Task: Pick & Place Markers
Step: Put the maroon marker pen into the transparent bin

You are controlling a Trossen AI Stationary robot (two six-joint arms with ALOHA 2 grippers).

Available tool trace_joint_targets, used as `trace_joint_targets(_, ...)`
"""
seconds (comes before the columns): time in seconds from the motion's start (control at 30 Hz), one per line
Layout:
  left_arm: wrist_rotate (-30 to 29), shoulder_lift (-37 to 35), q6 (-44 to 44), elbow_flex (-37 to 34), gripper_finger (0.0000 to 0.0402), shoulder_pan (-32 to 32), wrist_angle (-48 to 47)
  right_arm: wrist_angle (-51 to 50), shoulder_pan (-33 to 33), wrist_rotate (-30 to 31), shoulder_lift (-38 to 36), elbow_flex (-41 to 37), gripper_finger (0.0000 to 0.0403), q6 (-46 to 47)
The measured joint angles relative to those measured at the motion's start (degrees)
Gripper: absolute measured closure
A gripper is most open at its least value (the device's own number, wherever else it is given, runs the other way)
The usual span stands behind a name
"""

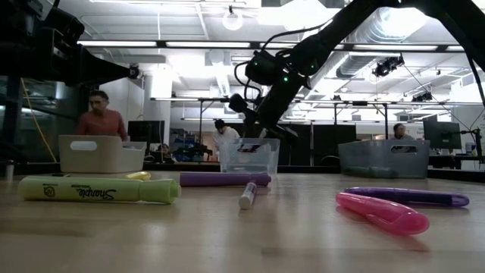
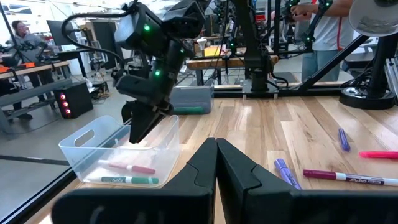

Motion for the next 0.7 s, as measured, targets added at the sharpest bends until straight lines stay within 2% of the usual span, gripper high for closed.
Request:
trace_joint_targets(0.2,0.0,0.0,0.0,0.0,0.04,0.01,0.0,3.37,0.0,-4.49,-0.25,0.0,0.0308,-6.18)
trace_joint_targets(0.47,-0.02,-0.01,0.0,0.0,0.04,-0.01,-0.01,3.14,0.05,-4.62,-3.67,0.0,0.0308,-13.84)
trace_joint_targets(0.7,-0.02,0.01,0.0,-0.02,0.04,-0.01,0.0,2.35,1.13,-7.73,-7.32,0.01,0.0308,-21.42)
